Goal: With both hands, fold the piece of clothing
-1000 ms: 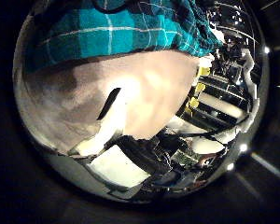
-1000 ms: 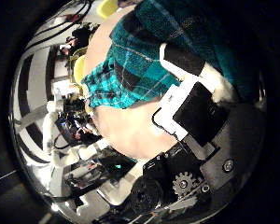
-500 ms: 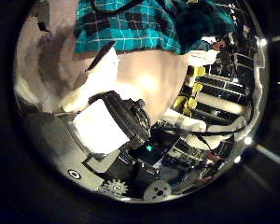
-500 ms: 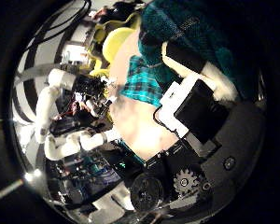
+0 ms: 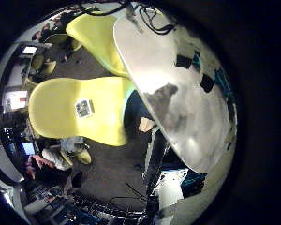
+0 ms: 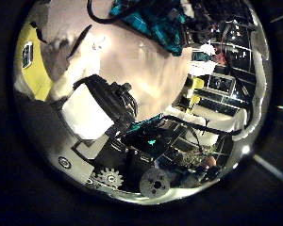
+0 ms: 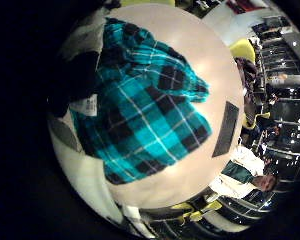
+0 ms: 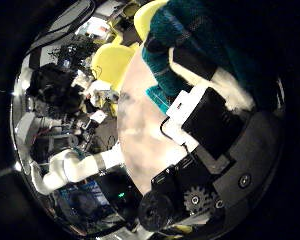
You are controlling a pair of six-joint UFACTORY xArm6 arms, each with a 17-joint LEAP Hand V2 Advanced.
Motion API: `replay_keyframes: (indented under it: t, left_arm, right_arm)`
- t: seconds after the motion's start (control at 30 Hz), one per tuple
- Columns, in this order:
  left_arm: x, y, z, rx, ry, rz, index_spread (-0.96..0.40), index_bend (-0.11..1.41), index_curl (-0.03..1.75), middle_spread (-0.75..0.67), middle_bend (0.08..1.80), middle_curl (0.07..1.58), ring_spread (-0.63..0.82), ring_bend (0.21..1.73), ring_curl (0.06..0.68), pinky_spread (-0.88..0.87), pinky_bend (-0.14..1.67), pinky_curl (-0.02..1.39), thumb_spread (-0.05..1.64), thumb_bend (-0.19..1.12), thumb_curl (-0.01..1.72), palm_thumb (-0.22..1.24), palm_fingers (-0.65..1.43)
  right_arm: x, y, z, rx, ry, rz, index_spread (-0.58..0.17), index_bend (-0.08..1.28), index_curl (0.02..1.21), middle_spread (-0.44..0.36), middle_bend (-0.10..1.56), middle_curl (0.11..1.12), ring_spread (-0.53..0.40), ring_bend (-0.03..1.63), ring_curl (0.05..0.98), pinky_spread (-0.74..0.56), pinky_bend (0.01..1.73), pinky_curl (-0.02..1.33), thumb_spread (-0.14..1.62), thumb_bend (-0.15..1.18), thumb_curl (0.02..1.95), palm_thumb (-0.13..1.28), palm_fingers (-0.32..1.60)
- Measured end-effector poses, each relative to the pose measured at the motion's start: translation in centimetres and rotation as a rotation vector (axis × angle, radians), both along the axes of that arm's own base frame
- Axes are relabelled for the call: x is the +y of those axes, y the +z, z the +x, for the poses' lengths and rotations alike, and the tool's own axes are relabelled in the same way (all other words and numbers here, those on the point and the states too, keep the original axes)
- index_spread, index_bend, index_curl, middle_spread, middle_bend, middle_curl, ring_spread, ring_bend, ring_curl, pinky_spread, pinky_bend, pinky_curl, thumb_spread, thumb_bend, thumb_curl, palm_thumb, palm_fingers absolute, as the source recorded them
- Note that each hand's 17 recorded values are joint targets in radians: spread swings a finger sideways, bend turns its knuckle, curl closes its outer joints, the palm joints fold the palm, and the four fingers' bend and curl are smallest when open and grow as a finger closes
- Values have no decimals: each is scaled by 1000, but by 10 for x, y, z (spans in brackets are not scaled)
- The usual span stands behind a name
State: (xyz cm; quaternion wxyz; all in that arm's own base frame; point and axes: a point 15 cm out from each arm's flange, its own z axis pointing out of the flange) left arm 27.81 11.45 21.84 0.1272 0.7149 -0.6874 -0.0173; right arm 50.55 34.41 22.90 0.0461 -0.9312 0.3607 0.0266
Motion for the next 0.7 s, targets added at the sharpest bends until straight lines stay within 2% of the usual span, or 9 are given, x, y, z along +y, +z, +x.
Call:
replay_keyframes:
  t: [0.03,0.1,0.2,0.33,0.47,0.57,0.7]
  left_arm:
    - [2,1,-2,-2,3,0,-234,226,468,-347,502,674,-431,1027,413,-522,734,543,1278,-6,436,684,561]
    - [1,0,-4,0,4,-2,-235,226,482,-351,503,688,-431,1032,420,-527,740,553,1280,-9,445,681,553]
    - [-1,1,-6,5,3,-3,-236,229,503,-356,506,709,-431,1030,427,-532,748,566,1285,-7,457,687,540]
    - [-6,4,-7,8,-9,-4,-238,231,528,-361,508,734,-431,1032,438,-537,754,581,1286,-8,471,687,529]
    - [-16,8,-6,9,-28,-4,-240,233,554,-365,507,756,-431,1035,448,-539,757,595,1286,-9,483,682,520]
    - [-26,12,-7,15,-42,-3,-241,235,572,-367,505,771,-431,1037,455,-541,758,604,1286,-9,491,679,515]
    - [-40,22,-11,22,-58,1,-247,235,595,-369,504,789,-418,1035,462,-543,759,617,1279,-15,495,663,508]
  right_arm:
    - [-1,0,1,-2,4,1,-352,431,735,-161,922,703,-227,1246,696,-307,991,1010,1157,-51,540,691,223]
    - [-4,2,4,-6,1,4,-379,383,677,-166,794,646,-187,1172,664,-229,962,989,1141,-52,519,646,73]
    - [-11,10,9,-17,-1,10,-424,278,541,-125,542,522,-52,986,536,-37,925,917,1115,-50,477,560,-78]
    - [-27,37,20,-57,-7,40,-456,178,457,-55,353,431,92,837,442,173,884,846,1088,-44,437,492,-113]
    - [-46,69,25,-89,-25,59,-461,149,391,-21,276,389,171,755,382,337,809,762,1066,-36,403,443,-61]
    - [-77,93,19,-72,-60,50,-448,157,368,-4,266,378,193,728,358,393,763,717,1063,-30,392,438,-32]
    - [-130,118,-10,21,-106,-2,-430,191,357,-16,315,381,189,684,325,446,663,643,1088,-9,391,482,66]
